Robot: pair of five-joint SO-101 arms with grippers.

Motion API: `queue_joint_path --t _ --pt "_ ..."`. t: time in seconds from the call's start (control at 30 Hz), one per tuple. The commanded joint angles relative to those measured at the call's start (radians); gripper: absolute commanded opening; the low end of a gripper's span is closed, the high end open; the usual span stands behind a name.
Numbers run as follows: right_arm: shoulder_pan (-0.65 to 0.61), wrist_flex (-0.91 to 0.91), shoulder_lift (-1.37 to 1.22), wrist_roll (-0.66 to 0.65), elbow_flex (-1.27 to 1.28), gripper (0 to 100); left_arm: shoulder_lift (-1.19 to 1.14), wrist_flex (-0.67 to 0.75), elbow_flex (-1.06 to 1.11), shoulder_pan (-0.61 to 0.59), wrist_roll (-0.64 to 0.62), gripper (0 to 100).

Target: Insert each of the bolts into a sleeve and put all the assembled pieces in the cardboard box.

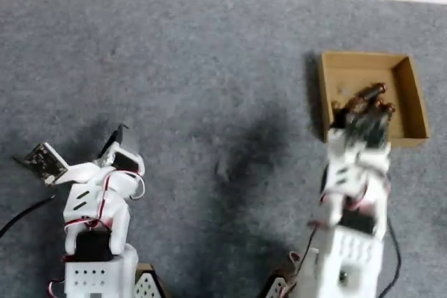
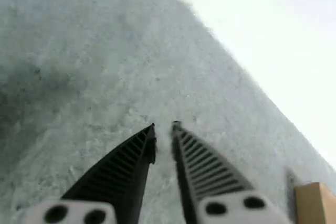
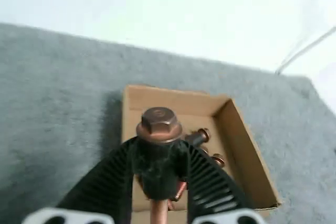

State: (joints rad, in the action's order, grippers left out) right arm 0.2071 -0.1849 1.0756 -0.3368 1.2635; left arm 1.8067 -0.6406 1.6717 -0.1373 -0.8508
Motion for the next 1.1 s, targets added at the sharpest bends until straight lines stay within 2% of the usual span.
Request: queue_joint_path --t 0.0,0.13,0.27,0.37,0.53,0.7,0.83,0.93,1.07 --pt "0.036 0.042 -0.510 -0.008 -0.414 0.3 0.008 0.063 0.025 -0.015 0.008 3" --pt "0.058 -0.071 -0.928 -0.008 -0.776 0.4 0.008 0.063 0.025 -0.016 0.008 3" --pt "0.058 -0.297 -1.248 -0.008 -1.124 0.4 0.008 0.063 0.025 -0.018 0.008 3" --pt "0.059 -0.469 -1.408 -0.008 -1.336 2.8 0.008 0.063 0.025 -0.018 0.008 3" --pt "0.051 -0.682 -1.555 -0.008 -1.550 13.8 0.008 0.063 0.025 -0.018 0.008 3" --pt "0.050 -0.848 -1.549 0.000 -1.635 23.9 0.008 0.063 0.025 -0.018 0.008 3" --pt "0.047 -0.857 -1.428 0.130 -1.596 24.2 0.008 0.063 0.025 -0.016 0.008 3" --pt "0.022 -0.854 -1.288 0.184 -1.517 24.2 0.008 0.063 0.025 -0.016 0.008 3" --pt "-0.056 -0.812 -1.072 0.195 -1.260 24.2 0.008 0.063 0.025 -0.016 0.008 3"
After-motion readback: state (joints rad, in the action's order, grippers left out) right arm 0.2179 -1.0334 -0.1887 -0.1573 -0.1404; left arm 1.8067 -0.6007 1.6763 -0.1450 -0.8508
